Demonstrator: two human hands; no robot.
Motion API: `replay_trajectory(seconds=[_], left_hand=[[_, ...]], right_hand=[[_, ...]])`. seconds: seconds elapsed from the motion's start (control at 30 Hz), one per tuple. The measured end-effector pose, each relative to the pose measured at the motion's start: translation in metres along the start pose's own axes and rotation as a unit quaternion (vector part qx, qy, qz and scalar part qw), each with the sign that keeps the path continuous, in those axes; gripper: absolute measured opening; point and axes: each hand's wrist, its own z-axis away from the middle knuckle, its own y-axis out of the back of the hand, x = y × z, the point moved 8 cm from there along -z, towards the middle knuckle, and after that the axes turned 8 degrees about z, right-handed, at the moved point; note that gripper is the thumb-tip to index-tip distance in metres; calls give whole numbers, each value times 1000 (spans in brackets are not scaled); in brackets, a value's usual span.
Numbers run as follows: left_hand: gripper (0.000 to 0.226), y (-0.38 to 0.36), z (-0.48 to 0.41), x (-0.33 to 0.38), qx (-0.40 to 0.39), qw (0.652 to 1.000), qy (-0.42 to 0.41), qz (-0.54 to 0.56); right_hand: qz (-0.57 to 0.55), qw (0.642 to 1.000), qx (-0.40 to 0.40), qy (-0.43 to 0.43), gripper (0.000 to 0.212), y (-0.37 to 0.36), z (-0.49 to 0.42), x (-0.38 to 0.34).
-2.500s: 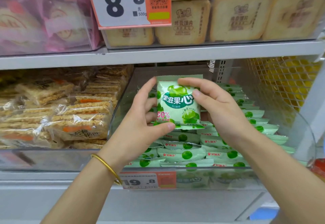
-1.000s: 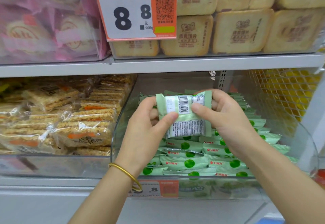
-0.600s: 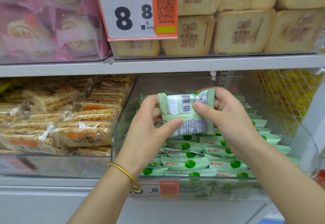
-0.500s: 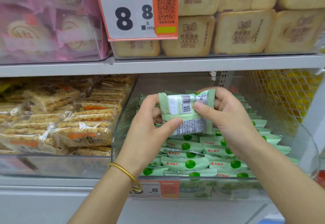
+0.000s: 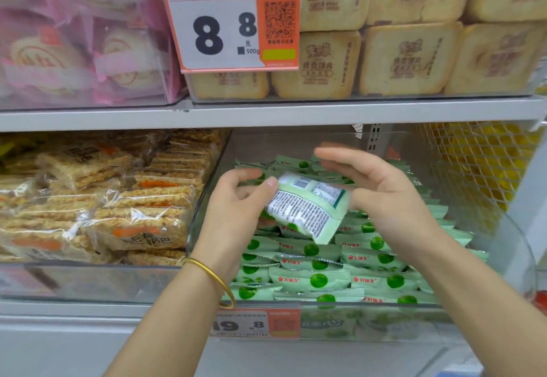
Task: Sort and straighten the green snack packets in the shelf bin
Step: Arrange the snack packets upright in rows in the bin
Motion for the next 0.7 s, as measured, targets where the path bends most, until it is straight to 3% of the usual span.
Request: replay_trajectory(seconds=[0.07, 0.13, 0.23, 0.33, 0.43, 0.57, 0.7], left_hand=[[24, -1, -6, -8, 10, 999, 26, 31], [19, -5, -10, -12, 14, 997, 48, 61], [19, -9, -13, -10, 28, 993, 55, 105], [21, -4, -16, 4, 52, 995, -43, -76], [23, -9, -14, 12, 18, 958, -117, -259], [33, -13, -14, 1, -34, 913, -110, -390], [37, -13, -12, 0, -42, 894, -116, -432]], right_hand=[[50, 997, -55, 26, 81, -6, 2, -4], [130, 987, -80, 48, 73, -11, 2, -6], [200, 978, -8, 66, 39, -3, -1, -8], [245, 965, 79, 50, 22, 9, -4, -4], [323, 941, 100, 29, 26, 11, -6, 0], [389, 919, 55, 28, 33, -2, -7, 5], [495, 869, 2, 22, 39, -10, -10, 6]])
